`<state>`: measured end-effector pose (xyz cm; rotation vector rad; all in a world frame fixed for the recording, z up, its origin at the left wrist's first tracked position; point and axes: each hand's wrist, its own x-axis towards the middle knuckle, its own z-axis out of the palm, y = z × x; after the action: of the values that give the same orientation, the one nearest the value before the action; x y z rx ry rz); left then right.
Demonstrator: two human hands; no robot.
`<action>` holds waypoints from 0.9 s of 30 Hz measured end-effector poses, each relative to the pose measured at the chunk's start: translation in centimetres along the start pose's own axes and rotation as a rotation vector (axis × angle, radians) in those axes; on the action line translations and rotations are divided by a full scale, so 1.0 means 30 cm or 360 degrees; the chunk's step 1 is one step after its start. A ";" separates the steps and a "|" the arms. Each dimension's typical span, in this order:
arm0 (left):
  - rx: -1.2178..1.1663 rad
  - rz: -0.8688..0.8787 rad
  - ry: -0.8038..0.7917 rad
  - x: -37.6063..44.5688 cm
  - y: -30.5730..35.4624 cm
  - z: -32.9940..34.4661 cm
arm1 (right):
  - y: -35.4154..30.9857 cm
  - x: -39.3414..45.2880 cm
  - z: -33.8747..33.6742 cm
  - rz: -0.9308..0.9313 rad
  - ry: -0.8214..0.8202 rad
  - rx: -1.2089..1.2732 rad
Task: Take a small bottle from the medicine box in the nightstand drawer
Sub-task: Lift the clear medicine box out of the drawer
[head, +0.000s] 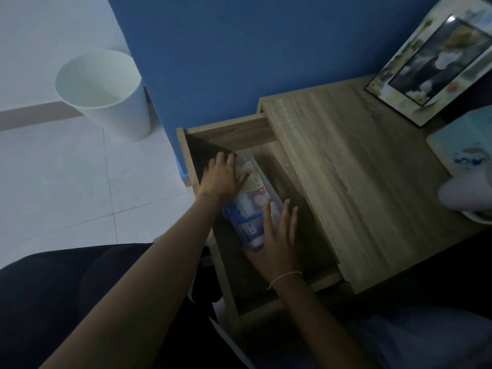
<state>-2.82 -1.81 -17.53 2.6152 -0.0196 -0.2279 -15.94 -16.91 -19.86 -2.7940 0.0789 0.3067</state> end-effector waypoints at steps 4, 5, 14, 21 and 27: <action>-0.0133 -0.0108 -0.0120 0.017 0.004 -0.007 | -0.022 0.004 -0.008 0.0028 -0.0028 0.0032; -0.0154 -0.0125 -0.0138 0.017 0.005 -0.012 | -0.023 0.002 -0.011 0.0027 -0.0042 0.0058; -0.0022 -0.0163 0.0063 -0.040 0.068 -0.153 | -0.056 -0.035 -0.109 -0.0053 0.0062 0.0171; -0.0080 -0.0067 0.0314 -0.065 0.179 -0.398 | -0.137 -0.051 -0.326 -0.0234 0.0194 0.0253; -0.0192 0.0022 0.0397 -0.053 0.332 -0.526 | -0.076 -0.004 -0.525 -0.0341 0.0360 0.0343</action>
<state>-1.49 -2.64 1.15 2.5040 0.0605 0.1005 -12.68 -19.91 -4.57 -2.5815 -0.1273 -0.0670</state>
